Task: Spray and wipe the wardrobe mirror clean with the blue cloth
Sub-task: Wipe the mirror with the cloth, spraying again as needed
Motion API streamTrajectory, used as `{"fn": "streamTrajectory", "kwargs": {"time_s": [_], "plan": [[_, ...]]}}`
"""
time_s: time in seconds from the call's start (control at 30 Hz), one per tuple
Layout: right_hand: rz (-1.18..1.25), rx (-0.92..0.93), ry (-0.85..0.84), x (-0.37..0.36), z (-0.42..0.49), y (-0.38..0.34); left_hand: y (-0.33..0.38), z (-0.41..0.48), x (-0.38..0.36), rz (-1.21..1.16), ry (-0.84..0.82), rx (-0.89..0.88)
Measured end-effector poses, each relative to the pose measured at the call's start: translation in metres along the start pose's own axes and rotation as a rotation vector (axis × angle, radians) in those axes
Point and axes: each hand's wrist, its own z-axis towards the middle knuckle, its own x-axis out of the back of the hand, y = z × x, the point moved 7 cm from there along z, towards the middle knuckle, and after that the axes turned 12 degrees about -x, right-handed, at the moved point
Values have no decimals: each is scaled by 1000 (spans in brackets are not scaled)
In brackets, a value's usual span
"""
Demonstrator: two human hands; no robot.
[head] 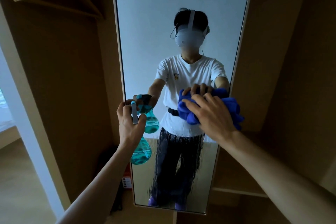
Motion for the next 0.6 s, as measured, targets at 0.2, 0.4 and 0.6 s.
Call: {"fn": "streamTrajectory", "kwargs": {"time_s": [0.2, 0.4, 0.6], "plan": [[-69, -55, 115, 52, 46, 34, -4, -2, -2, 32, 20, -6], [-80, -9, 104, 37, 30, 35, -10, -5, -7, 28, 39, 17], [-30, 29, -13, -13, -28, 20, -13, -5, -10, 39, 22, -5]]}}
